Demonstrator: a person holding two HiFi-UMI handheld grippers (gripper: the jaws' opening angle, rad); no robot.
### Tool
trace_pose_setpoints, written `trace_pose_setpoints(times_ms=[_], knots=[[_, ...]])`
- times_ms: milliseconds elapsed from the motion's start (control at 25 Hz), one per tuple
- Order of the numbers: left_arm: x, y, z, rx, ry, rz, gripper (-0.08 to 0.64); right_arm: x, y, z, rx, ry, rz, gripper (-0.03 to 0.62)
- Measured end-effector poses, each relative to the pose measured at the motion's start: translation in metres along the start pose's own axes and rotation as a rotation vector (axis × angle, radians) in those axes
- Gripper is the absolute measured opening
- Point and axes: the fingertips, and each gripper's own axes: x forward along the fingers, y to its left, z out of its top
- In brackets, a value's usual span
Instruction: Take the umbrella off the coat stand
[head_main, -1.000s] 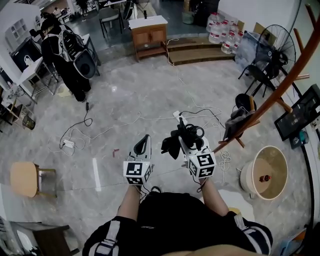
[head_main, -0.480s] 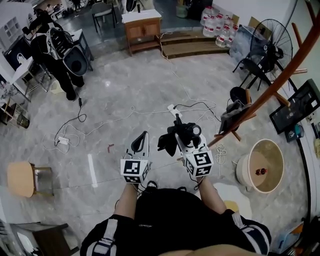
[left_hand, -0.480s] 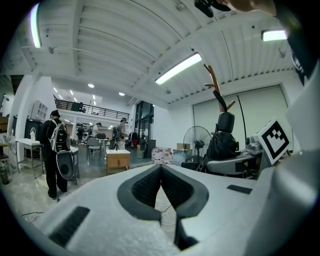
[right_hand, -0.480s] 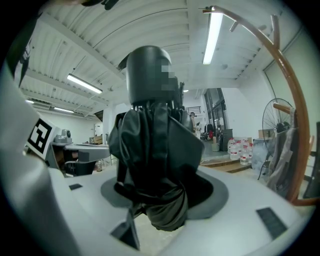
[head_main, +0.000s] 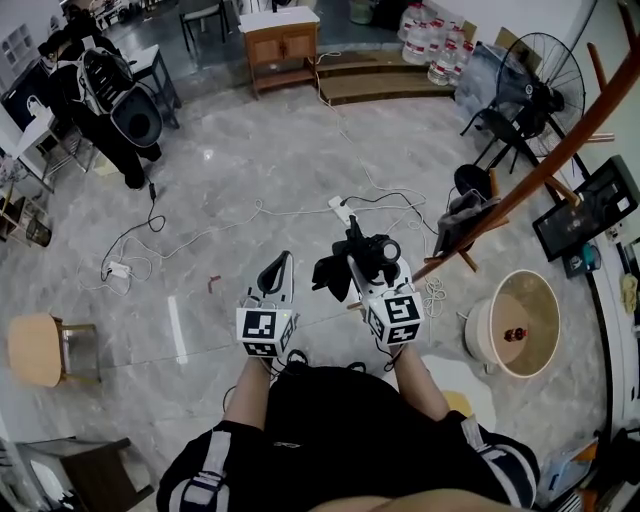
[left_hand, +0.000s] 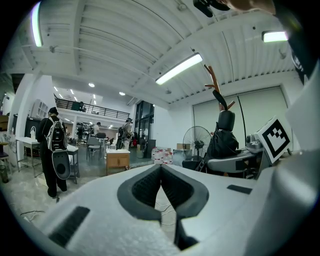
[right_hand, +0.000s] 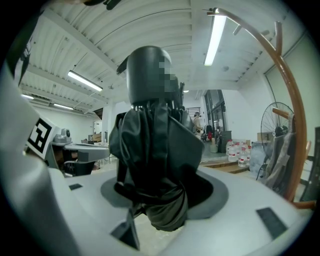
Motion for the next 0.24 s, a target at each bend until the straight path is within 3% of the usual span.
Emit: trace_pose_setpoints(times_ms=[240], knots=[[-0.0004, -0.0026, 0.0039, -0.001, -0.006, 0.0, 0.002, -0.0014, 0.0019, 0.0058, -0.022, -0.003, 0.004, 0.25]])
